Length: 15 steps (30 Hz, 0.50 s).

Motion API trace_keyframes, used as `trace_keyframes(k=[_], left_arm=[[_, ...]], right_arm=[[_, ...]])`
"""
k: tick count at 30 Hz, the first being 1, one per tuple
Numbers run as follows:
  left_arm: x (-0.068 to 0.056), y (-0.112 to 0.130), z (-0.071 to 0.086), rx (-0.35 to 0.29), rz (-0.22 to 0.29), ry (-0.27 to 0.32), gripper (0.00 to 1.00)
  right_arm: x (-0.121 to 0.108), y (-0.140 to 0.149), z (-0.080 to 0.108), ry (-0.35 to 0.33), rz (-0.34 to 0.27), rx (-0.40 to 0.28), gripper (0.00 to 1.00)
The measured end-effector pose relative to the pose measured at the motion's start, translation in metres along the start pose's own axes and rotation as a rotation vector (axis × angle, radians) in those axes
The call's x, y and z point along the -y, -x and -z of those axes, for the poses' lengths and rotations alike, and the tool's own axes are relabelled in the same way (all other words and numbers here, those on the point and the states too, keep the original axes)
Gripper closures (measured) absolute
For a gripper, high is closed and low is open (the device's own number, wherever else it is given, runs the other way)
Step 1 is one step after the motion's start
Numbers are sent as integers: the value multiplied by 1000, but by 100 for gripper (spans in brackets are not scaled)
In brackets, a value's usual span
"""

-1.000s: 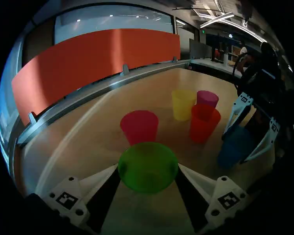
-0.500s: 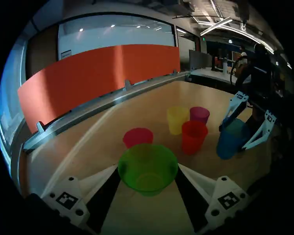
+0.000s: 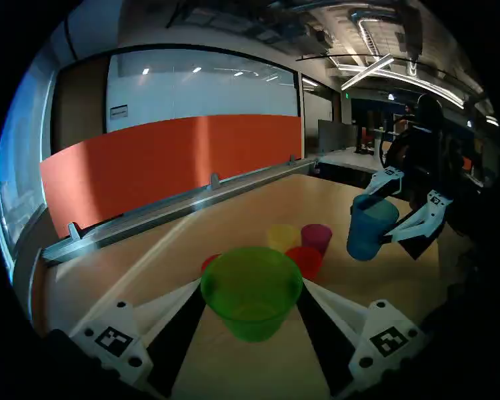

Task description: Pour water

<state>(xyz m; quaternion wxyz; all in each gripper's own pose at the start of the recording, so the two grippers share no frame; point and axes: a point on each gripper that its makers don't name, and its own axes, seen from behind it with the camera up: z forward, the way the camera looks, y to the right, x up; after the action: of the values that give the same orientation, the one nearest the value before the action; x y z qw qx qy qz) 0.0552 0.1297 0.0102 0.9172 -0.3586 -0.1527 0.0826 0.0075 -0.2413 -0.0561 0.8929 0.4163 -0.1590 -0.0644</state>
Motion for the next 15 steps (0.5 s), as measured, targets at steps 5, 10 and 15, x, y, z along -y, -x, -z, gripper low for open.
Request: trace_keyframes(k=[5, 10, 15], left_arm=[[-9, -10, 10, -42, 28, 2, 12], [-16, -20, 18, -85, 35, -3, 12], [-22, -30, 28, -133, 36, -13, 12]], right_arm=[[2, -16, 8, 9, -2, -50, 10], [1, -26, 13, 24, -5, -87, 10], [-1, -35, 18, 35, -9, -121, 9]])
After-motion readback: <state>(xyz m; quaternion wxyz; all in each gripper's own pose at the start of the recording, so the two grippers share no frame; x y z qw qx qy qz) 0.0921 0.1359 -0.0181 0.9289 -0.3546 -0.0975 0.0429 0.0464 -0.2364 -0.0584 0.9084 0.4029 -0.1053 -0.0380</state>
